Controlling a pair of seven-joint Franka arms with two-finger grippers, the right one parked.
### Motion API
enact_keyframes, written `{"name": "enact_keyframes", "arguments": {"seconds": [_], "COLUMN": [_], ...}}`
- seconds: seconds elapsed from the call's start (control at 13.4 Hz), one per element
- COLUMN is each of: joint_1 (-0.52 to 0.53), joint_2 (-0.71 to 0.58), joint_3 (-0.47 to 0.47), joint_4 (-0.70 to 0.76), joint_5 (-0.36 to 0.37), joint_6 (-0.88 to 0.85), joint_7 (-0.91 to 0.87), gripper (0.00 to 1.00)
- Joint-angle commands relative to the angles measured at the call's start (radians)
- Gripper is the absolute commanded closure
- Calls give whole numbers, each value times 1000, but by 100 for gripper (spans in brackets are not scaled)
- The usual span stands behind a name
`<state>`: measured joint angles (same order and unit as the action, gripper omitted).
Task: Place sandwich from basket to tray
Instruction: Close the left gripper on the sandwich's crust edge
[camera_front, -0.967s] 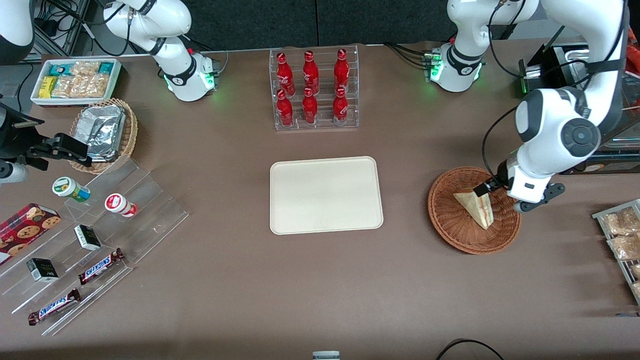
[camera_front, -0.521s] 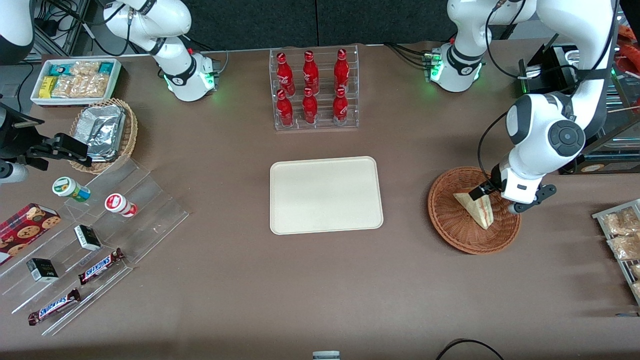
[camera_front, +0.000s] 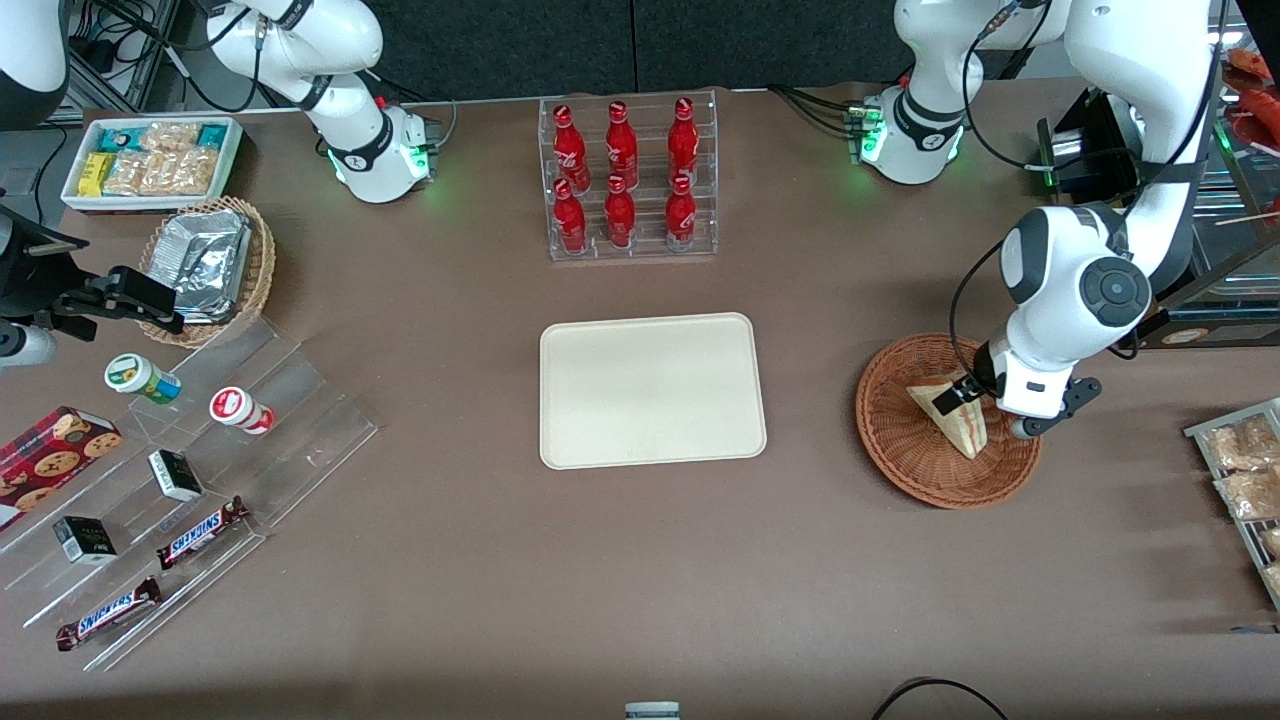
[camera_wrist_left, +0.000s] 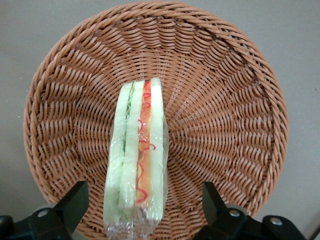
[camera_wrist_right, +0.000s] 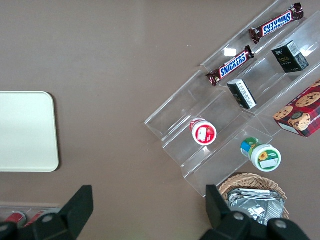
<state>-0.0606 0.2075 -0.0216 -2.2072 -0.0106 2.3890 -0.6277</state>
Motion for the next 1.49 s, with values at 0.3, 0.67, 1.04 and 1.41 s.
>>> {"name": "enact_keyframes", "arguments": {"seconds": [0.3,0.67,1.04,1.41], "joint_1": [-4,-4,-5,-142], "joint_2": [27,36,14,-7], "joint_3": [3,2,2,0], "joint_4": [-34,-36,-17,179], "joint_5": [15,15,17,89], "joint_6": [30,29,3,-295], "joint_7": [-35,-87,-78,-72], "gripper": [0,90,100,100]}}
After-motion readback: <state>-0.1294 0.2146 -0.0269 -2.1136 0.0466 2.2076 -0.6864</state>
